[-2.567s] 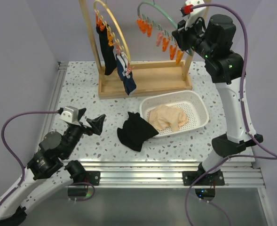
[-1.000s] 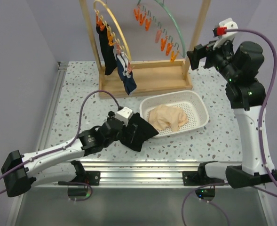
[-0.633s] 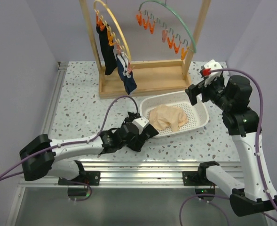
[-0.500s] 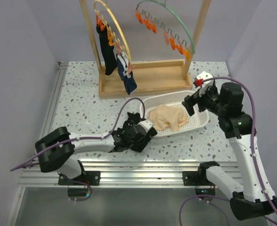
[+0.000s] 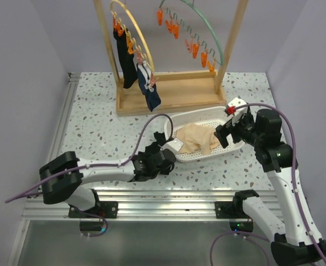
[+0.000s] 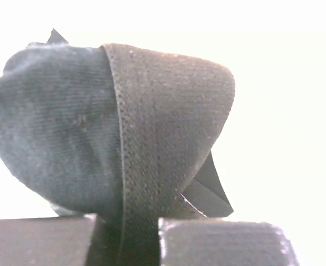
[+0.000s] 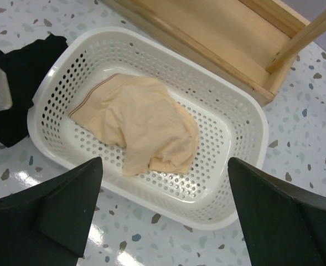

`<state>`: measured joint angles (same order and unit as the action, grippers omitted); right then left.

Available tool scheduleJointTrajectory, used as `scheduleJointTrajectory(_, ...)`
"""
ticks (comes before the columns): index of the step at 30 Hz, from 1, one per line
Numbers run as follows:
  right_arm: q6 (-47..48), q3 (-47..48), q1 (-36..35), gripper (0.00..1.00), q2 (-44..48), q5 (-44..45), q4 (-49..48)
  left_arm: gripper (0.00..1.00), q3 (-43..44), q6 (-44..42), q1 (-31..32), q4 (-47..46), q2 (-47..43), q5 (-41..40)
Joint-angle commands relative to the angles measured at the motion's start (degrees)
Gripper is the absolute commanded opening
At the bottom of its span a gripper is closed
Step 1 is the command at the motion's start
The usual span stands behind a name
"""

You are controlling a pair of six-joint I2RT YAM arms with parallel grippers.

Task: Remove the underwear clipped to the hanger

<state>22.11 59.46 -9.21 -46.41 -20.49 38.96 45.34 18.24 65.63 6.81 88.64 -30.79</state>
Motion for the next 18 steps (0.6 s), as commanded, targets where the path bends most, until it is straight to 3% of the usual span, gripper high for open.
scheduleJointTrajectory(1, -0.3, -0.7, 0.2, 0.99, 0.8, 2.9, -2.5, 0.0, 0.5, -3.2, 2.8, -2.7, -10.0, -1.8)
scheduleJointTrajectory(5, -2.7, -2.1, 0.2, 0.99, 1.0, 8.7, -5.4, 0.0, 1.9, -9.7, 3.5, -6.2, -20.0, 6.3)
scheduleJointTrajectory(8, -4.0, -3.6, 0.2, 0.99, 0.9, 12.7, -7.9, 0.0, 6.3, -13.0, 3.5, -10.0, -22.2, 9.8)
scheduleJointTrajectory(18, -6.6, -5.5, 0.2, 0.99, 0.9, 16.9, -11.6, 0.0, 22.7, -21.8, 3.2, -19.6, -11.4, 11.3)
